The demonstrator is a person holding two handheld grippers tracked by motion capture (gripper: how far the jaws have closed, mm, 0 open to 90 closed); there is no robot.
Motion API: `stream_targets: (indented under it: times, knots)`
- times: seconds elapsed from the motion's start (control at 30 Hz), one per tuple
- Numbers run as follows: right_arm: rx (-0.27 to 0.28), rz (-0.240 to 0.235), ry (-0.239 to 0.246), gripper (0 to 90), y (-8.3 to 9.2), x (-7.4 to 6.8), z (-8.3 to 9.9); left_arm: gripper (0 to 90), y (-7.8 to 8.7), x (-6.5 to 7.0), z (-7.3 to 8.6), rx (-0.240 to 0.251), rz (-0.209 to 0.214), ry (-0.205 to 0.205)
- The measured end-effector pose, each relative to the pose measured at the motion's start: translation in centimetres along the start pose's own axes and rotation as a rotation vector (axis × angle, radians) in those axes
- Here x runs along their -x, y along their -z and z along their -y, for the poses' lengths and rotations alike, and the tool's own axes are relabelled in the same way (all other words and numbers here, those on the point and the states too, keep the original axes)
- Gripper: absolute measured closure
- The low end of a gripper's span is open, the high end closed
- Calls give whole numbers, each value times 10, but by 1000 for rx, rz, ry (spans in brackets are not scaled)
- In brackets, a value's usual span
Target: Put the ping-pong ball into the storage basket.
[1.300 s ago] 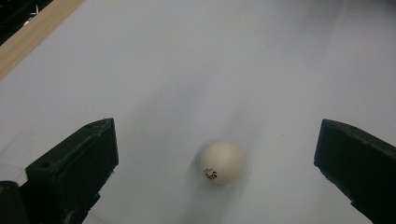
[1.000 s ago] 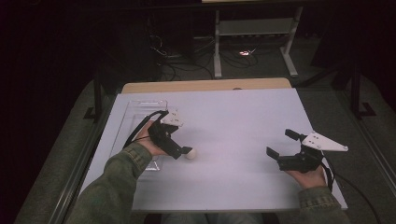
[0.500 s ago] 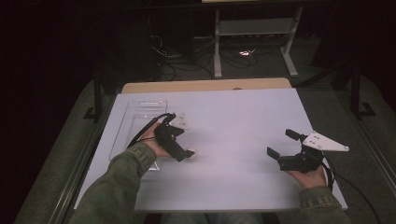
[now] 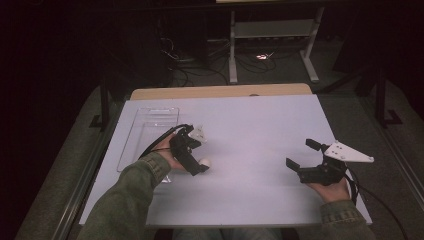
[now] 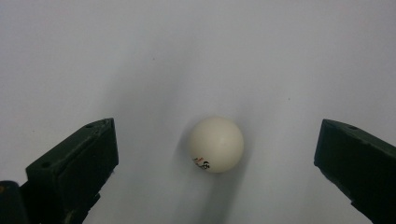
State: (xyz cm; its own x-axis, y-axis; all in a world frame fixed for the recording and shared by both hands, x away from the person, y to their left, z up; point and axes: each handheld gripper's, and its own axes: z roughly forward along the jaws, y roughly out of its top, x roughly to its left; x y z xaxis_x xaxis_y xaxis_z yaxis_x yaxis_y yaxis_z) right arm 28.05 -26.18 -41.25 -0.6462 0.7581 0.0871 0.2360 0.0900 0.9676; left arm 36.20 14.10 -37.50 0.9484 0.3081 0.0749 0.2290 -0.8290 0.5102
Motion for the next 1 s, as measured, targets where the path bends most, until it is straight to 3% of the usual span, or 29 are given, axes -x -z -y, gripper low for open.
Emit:
stream_targets:
  times: [0.6,1.0]
  knots:
    - [-11,-2,0,0,1,0,0,21,-18,5,-1,-104,25,-37]
    - [-10,-7,-3,0,2,1,0,96,-23,6,-4,-126,18,-65]
